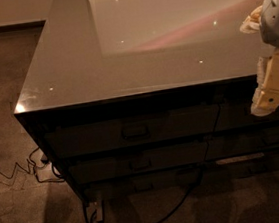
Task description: Open top drawer
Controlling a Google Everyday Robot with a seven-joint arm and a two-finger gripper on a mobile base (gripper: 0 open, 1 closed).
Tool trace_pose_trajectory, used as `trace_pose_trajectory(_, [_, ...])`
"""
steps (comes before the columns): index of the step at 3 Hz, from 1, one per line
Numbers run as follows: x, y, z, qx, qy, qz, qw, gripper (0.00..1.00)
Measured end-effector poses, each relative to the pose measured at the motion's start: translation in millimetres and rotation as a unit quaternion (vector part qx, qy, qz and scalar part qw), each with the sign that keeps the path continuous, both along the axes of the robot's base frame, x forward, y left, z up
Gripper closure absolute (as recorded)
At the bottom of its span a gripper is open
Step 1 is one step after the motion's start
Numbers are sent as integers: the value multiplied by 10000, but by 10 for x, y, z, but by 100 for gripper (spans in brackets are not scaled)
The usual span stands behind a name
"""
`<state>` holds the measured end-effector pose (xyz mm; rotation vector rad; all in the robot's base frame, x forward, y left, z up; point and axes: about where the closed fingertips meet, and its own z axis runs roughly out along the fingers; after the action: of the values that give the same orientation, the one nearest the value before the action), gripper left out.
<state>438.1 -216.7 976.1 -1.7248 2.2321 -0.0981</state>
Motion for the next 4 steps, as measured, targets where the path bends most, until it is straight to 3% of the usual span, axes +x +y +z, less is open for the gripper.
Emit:
trace_pose_trajectory(2, [-5, 20, -21, 30, -87, 96, 9999, 0])
trace_pose_trajectory(4, [-27, 250, -411, 60, 20, 661, 9978, 0])
